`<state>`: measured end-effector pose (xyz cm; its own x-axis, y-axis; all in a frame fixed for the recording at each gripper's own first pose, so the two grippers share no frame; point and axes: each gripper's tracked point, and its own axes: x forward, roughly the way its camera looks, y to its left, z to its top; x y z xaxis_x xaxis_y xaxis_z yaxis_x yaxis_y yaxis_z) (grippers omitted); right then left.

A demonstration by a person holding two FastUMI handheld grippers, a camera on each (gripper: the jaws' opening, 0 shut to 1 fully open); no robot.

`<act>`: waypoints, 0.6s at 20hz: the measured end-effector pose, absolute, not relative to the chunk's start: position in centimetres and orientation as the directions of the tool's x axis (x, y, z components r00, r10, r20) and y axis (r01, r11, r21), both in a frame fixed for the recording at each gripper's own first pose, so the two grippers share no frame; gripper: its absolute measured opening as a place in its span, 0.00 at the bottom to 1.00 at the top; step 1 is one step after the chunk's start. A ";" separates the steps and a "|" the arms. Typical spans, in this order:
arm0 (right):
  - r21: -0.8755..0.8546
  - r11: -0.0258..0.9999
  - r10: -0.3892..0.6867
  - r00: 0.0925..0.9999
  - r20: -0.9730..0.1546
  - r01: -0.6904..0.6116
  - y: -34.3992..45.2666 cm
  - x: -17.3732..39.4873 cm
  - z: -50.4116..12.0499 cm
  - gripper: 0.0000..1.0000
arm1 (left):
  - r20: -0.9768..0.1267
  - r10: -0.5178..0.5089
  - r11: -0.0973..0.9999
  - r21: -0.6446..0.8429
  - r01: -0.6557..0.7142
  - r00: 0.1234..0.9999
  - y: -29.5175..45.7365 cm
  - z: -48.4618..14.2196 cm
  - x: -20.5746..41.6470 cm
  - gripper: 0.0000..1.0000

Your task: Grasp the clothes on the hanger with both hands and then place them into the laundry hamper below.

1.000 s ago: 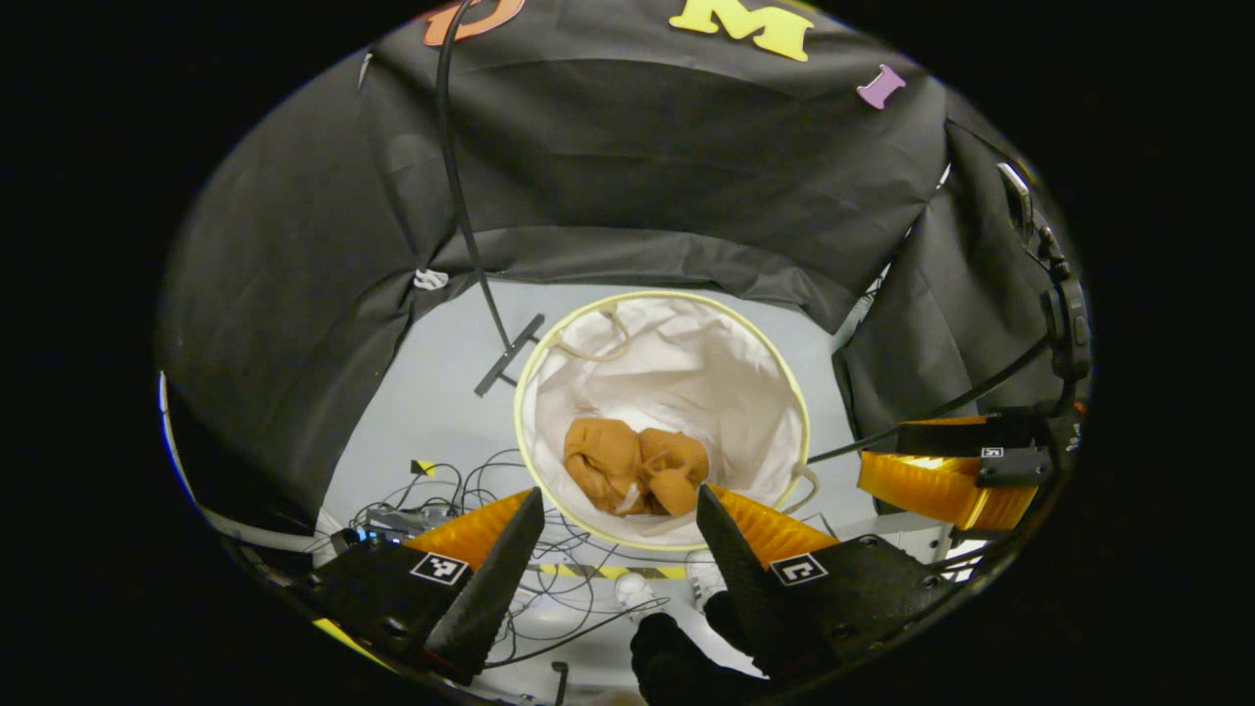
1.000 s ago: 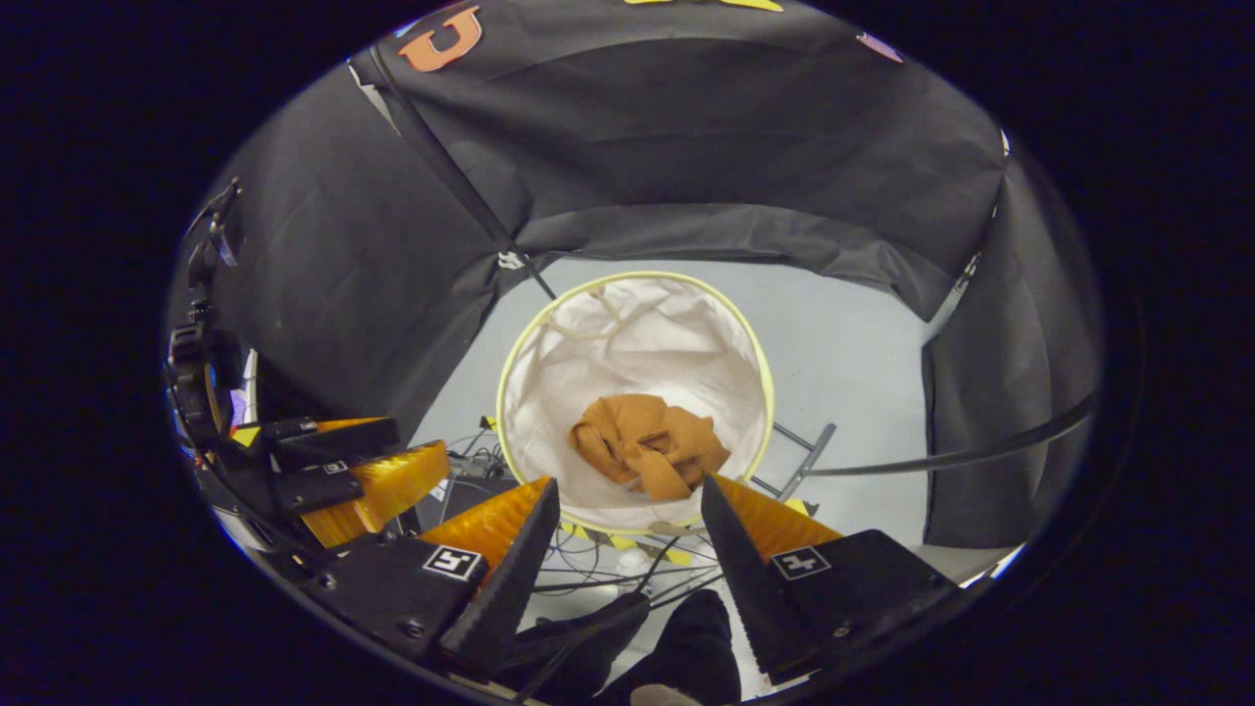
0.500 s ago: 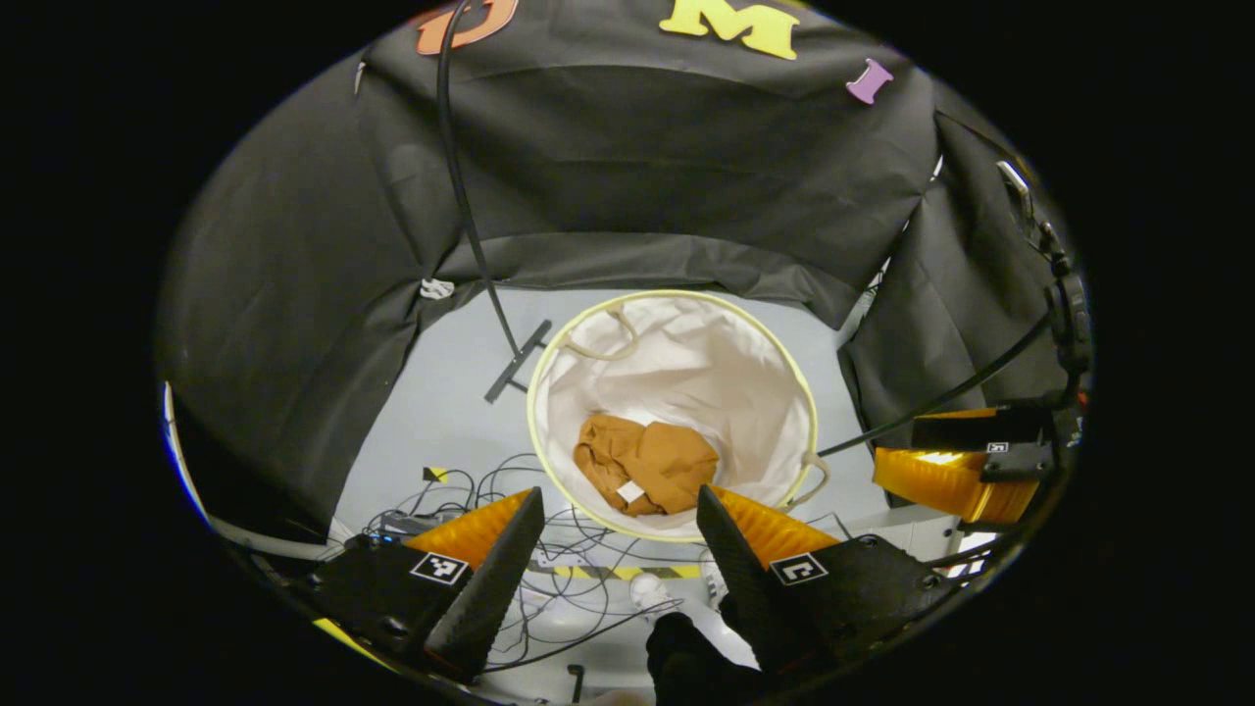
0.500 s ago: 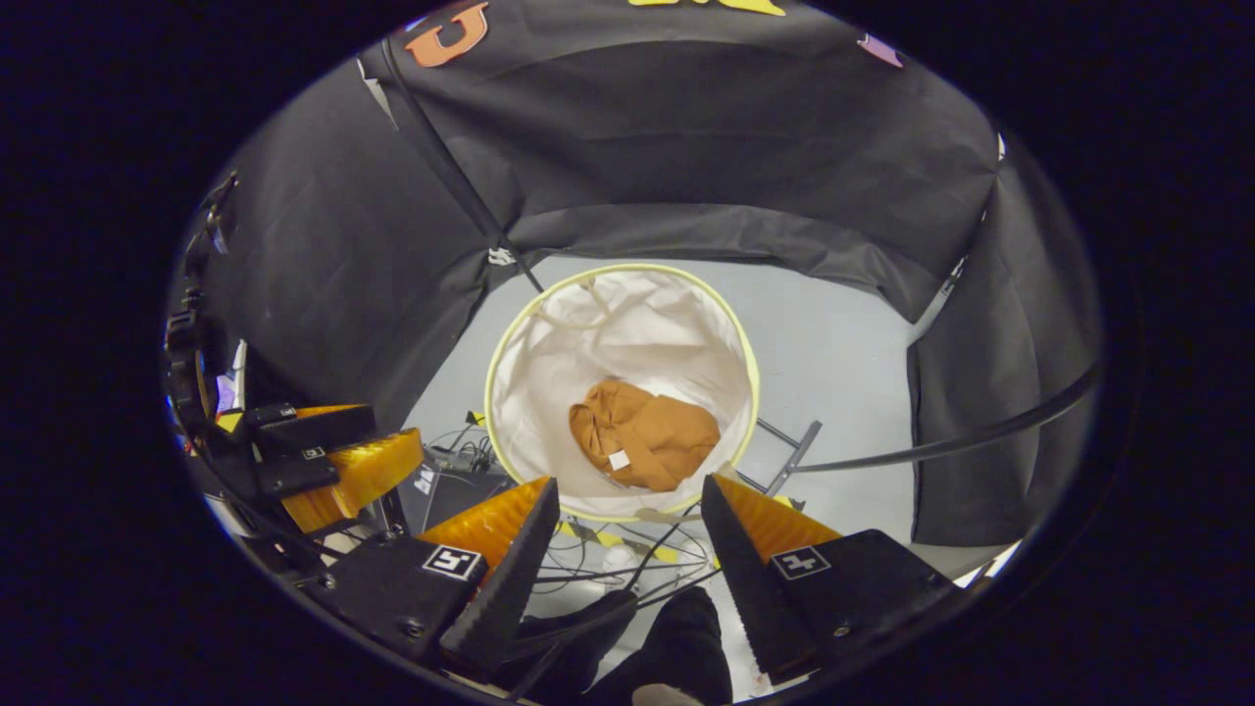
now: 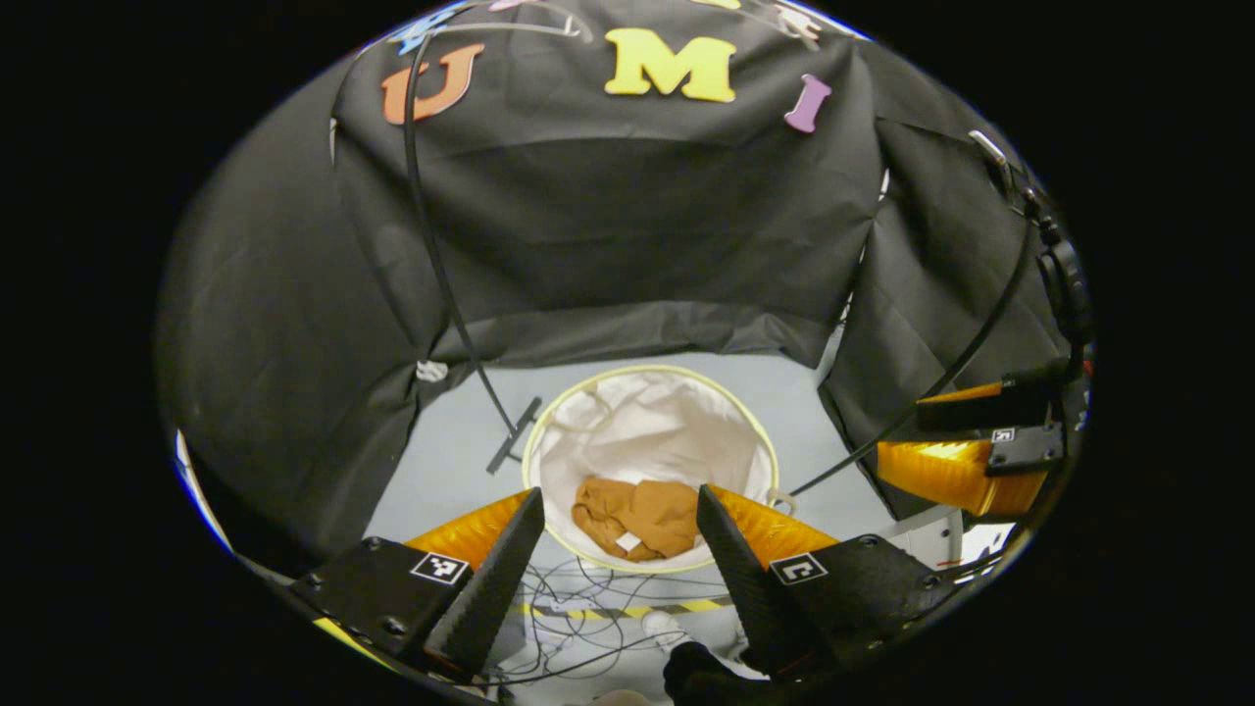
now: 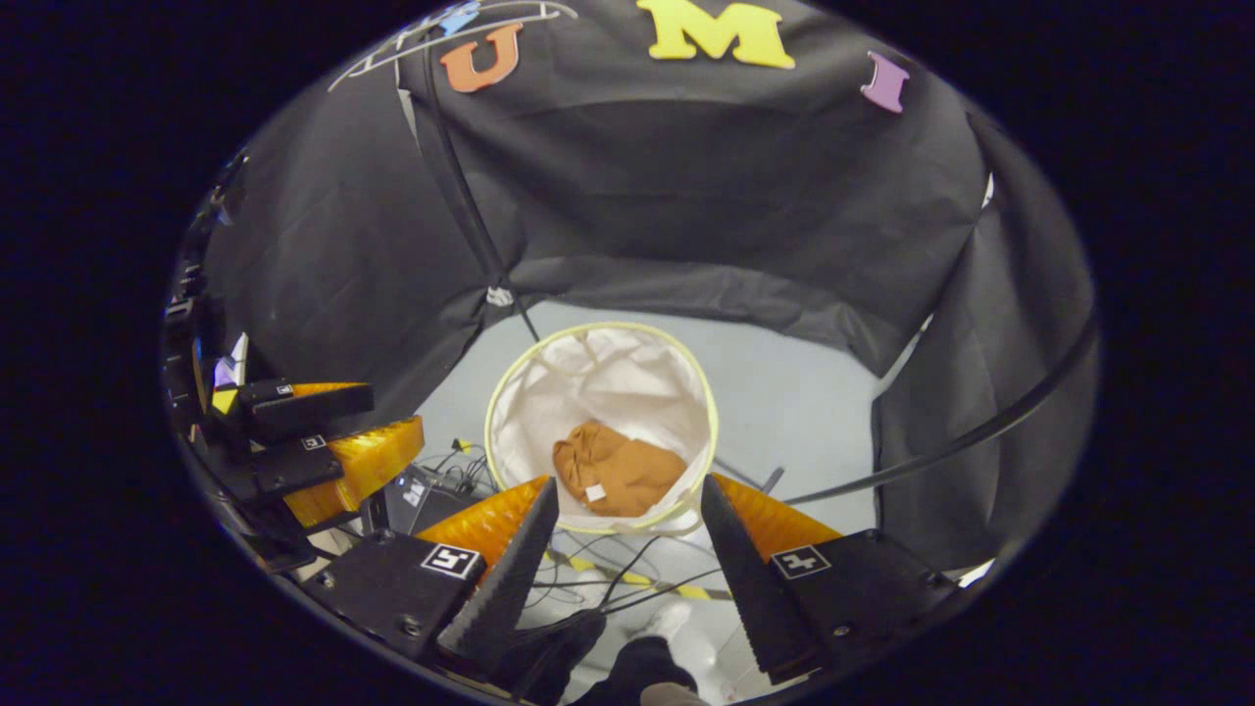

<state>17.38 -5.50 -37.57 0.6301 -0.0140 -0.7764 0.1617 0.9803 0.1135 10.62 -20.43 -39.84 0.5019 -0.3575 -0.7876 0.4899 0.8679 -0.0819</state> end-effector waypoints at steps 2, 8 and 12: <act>0.140 0.973 -0.022 0.677 -0.735 0.183 -5.6 16.1 -34.8 0.93 | -0.754 -0.372 0.864 -0.069 0.498 0.542 -21.1 -37.6 10.2 0.96; 0.161 0.966 -0.071 0.805 -0.589 0.204 -9.2 10.9 -26.1 0.93 | -0.626 -0.396 0.874 -0.034 0.485 0.671 -26.3 -27.4 8.1 0.96; 0.159 0.972 -0.088 0.899 -0.429 0.171 -11.8 5.1 -19.9 0.93 | -0.506 -0.382 0.892 0.016 0.451 0.774 -27.6 -19.2 5.0 0.92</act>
